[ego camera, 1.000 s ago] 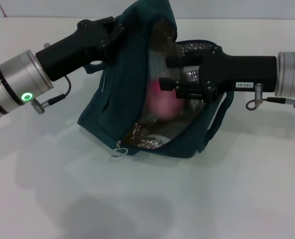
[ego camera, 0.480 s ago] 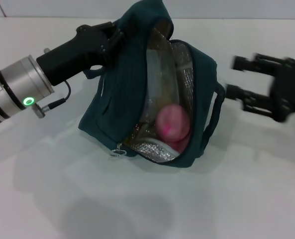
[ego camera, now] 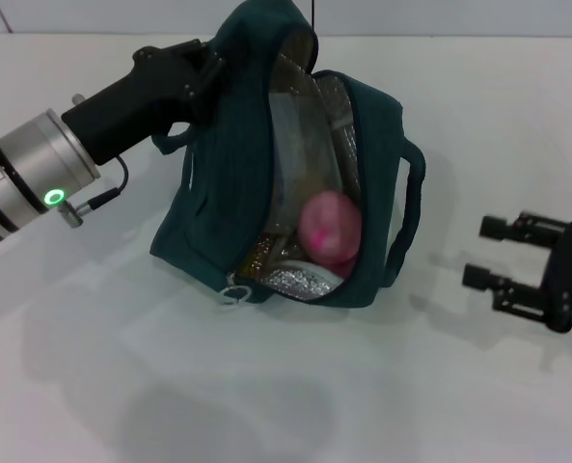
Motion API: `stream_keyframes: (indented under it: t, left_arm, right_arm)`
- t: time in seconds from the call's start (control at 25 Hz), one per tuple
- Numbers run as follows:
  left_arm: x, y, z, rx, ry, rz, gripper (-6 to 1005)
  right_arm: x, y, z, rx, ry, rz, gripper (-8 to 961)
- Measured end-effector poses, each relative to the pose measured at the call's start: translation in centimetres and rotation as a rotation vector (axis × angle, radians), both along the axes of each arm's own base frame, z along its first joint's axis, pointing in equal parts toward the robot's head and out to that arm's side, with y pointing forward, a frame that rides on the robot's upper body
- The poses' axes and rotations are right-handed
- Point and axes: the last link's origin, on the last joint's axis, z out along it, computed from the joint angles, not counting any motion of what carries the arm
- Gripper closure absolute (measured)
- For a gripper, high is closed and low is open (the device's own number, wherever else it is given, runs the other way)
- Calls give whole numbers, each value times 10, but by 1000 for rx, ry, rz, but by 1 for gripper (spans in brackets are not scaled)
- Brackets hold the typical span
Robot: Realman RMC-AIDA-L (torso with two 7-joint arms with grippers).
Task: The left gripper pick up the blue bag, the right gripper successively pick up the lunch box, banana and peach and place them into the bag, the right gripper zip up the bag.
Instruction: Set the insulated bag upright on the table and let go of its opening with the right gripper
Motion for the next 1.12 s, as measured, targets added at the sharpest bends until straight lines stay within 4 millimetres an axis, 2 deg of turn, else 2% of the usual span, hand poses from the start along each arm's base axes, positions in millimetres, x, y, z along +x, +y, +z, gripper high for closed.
stream_keyframes:
  t: [0.16,0.24,0.64,1.12]
  left_arm:
    - [-2,0,-2,28,2,8,959]
    - [-3,1,-3,34,12,19,959]
    - [-4,1,-5,29,11,28,959]
    - [-2,2,-5,28,11,22,961]
  right_arm:
    - [-6,5,-17,-43,-44,23,371]
    - [-18,14,-28,-70,-71,66,377]
    - [-50,43,-52,-137,-204,165,409]
    - [-56,51,-64,-203,-288,155,447]
